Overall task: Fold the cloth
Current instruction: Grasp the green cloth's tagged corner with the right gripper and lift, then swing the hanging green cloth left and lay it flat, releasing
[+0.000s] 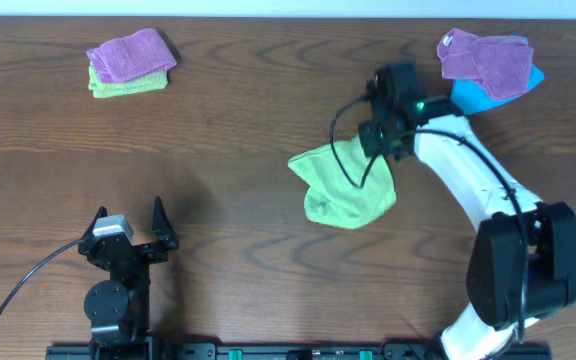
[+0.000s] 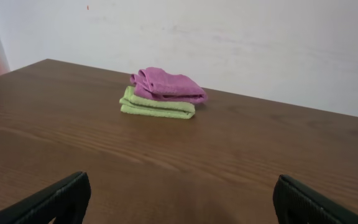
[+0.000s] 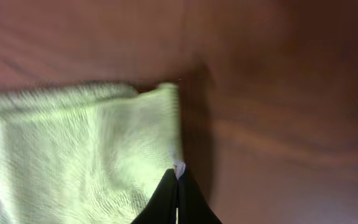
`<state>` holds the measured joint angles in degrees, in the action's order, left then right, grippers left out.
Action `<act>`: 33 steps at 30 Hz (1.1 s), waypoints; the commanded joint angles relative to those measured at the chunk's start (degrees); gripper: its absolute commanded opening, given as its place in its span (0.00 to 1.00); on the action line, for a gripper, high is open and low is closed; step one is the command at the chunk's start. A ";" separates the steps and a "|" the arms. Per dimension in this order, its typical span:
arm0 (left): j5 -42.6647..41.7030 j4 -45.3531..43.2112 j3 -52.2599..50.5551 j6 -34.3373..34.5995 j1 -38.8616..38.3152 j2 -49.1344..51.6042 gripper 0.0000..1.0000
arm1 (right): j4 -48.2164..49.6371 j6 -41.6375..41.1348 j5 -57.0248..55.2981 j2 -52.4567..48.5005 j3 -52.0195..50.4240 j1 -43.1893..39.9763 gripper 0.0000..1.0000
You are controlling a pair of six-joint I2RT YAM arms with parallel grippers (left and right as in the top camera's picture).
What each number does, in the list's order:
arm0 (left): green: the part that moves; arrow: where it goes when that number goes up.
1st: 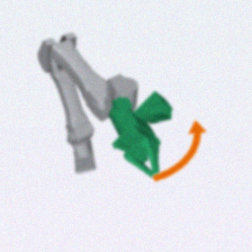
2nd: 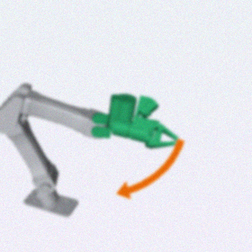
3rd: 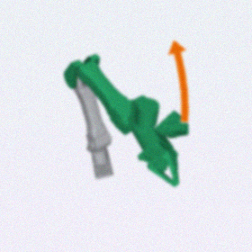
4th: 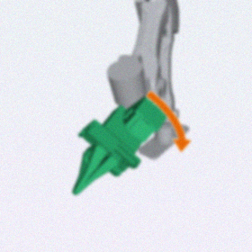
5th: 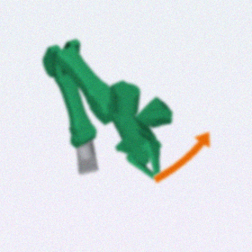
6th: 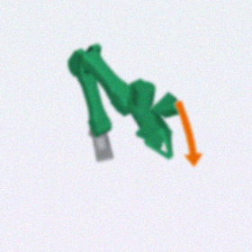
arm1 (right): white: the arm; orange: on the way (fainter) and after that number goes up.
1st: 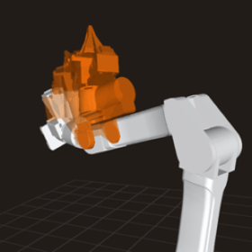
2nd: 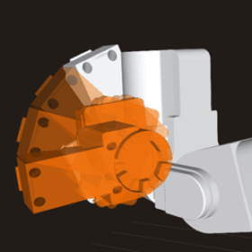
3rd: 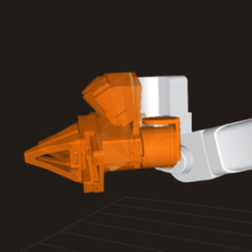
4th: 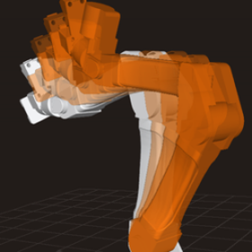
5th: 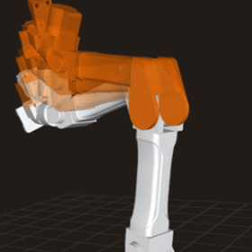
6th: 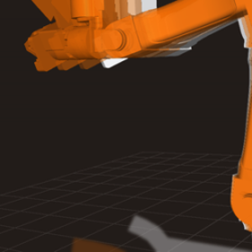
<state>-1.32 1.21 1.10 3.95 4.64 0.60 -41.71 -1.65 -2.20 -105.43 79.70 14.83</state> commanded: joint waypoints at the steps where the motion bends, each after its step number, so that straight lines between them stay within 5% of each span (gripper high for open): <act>1: 0.26 3.10 -0.83 -1.20 -0.15 -0.35 0.96 | 0.92 3.06 -1.20 0.09 3.98 -0.33 0.01; 8: 0.26 3.10 -0.83 -1.20 -0.15 -0.35 0.95 | 4.33 5.35 -3.52 -3.37 8.04 -3.56 0.01; 11: 0.26 3.10 -0.83 -1.20 -0.15 -0.35 0.95 | 4.48 -1.62 -9.62 -7.69 10.56 -6.45 0.01; 24: 0.26 3.10 -0.83 -1.20 -0.15 -0.35 0.95 | 15.98 -6.64 -19.23 -9.99 13.33 -7.72 0.02; 33: 0.24 3.10 -0.83 -1.20 -0.15 -0.35 0.95 | 19.26 -5.92 -3.74 -9.99 19.80 -7.10 0.02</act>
<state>-1.32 1.23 1.10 3.95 4.64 0.60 -22.65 -7.03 -13.26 -115.79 95.55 7.01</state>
